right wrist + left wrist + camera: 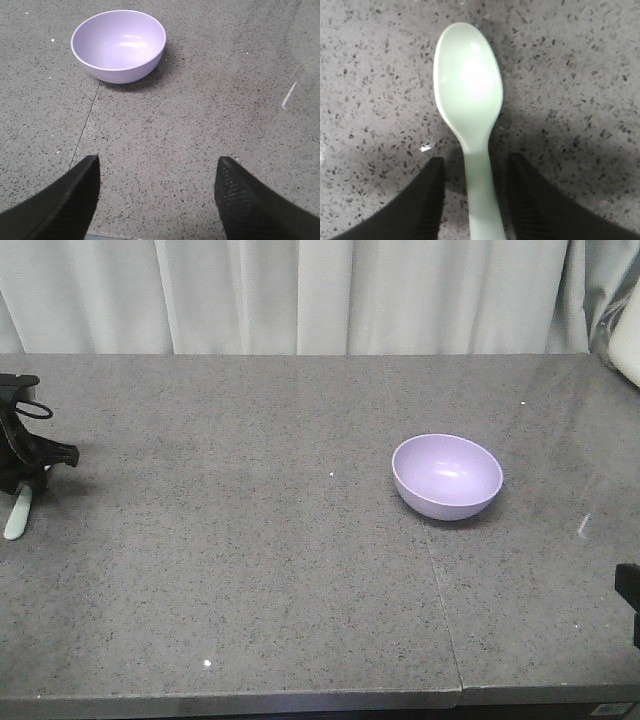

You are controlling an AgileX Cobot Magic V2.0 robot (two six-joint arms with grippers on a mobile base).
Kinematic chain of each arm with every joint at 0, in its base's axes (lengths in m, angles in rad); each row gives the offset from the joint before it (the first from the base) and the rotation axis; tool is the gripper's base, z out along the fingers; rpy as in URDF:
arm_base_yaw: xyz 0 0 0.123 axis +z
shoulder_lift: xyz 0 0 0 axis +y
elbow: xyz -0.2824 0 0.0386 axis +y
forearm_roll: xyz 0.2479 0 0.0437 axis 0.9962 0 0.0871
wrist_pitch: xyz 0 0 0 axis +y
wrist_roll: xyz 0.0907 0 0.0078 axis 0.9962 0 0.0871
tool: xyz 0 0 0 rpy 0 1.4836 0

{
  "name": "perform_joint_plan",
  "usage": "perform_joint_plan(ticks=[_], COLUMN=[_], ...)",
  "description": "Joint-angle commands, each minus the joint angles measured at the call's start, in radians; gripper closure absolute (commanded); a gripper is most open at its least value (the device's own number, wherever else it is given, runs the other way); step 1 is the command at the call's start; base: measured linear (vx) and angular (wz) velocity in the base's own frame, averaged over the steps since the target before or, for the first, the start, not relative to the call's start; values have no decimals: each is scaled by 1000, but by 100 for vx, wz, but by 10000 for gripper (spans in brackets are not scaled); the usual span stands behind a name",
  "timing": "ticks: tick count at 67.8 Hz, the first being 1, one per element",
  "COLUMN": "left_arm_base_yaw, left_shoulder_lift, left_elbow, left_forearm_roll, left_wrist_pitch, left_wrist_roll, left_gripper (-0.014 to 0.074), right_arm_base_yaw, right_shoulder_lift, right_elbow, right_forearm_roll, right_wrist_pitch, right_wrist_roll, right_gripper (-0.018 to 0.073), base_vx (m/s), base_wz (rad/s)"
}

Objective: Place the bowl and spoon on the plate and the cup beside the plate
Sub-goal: 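Close the left gripper on the spoon handle and lift it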

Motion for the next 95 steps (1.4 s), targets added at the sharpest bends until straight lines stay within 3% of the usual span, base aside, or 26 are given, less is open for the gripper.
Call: perform_joint_plan(ticks=[1,12,36,44,76,95], left_arm_base_yaw=[-2,-2,-20,-67,-305,-394], left_shoulder_lift=[-50,-51,-158,-244,-541,-690], left_elbow=[-26,-26,1,42,296,497], left_forearm_roll=[1,1,-59,-76,-76,-76], left_wrist_pitch=[-23,-13,35,6,-99,-150], left_wrist_roll=[-2,-1,36,83,104,103], left_gripper=[438,507,514,514,514,514], right_arm_base_yaw=[-7,-7,-7,-7,-7,-7], right_shoulder_lift=[6,6,6,6,6,6], right_elbow=[-34,-34,-34,-34,-34,-34], right_forearm_roll=[6,6,7,7,7,7], right_wrist_pitch=[-57,-57,-57,-57,-59,-59], right_wrist_roll=[-12,-12,-12,-12,-12,-12], right_gripper=[71,71,71,71,71,71], base_vx=[0,0,0,0,0,0], base_wz=[0,0,0,0,0,0])
